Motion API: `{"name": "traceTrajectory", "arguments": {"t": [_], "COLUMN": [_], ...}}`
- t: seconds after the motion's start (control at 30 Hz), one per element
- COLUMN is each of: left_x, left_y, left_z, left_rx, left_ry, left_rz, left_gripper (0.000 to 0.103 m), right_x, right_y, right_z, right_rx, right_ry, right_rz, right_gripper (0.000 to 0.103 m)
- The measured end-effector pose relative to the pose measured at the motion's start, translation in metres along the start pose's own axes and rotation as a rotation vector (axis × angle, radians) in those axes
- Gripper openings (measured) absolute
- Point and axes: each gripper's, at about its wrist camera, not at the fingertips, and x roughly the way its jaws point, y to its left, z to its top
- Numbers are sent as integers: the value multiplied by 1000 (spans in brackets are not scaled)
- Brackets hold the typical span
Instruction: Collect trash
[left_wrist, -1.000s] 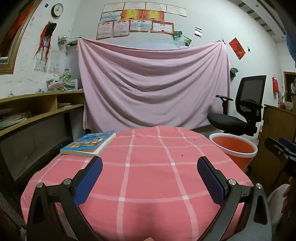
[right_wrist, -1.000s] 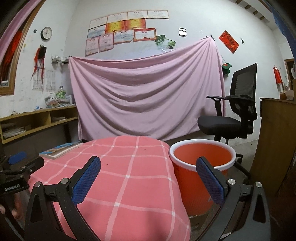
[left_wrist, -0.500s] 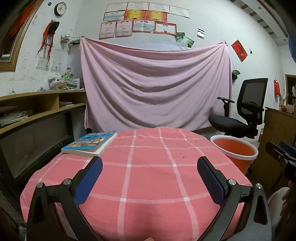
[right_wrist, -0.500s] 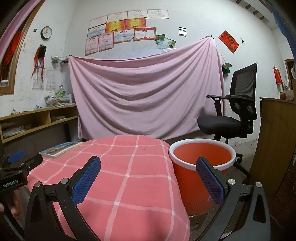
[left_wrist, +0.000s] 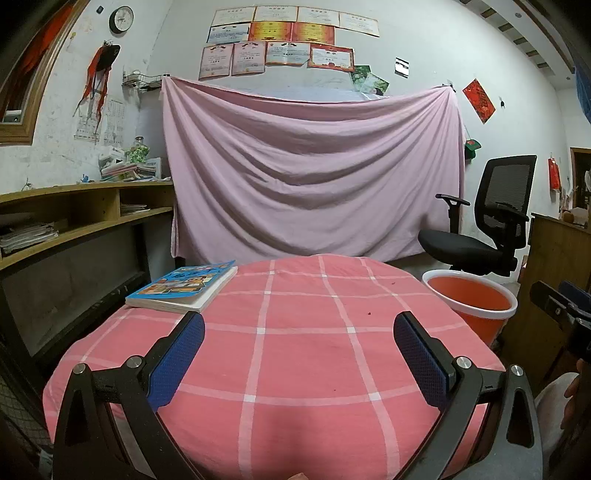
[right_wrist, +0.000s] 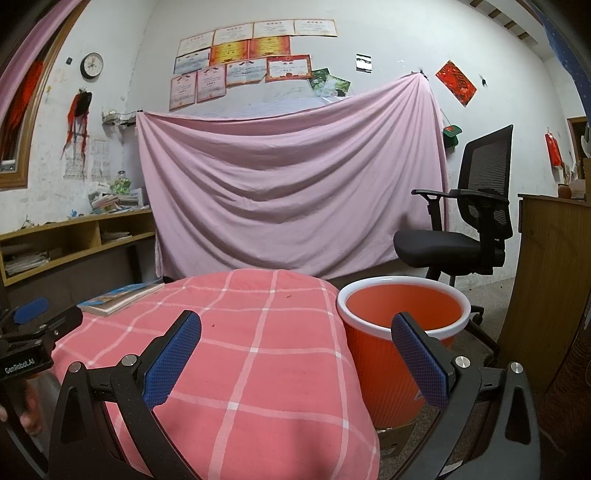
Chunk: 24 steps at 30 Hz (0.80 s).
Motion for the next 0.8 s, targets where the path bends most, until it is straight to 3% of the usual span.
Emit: {"name": "traceTrajectory", "arguments": {"t": [0.8], "left_x": [1], "left_y": [-3], "left_z": [0], "left_rx": [5], "left_ry": [-4], "left_rz": [2], "left_gripper": [100], "right_x": [1], "right_y": [2], "right_z": [0], "right_rx": [4], "right_ry": [1], "right_rz": [-2], "right_gripper": [103]}}
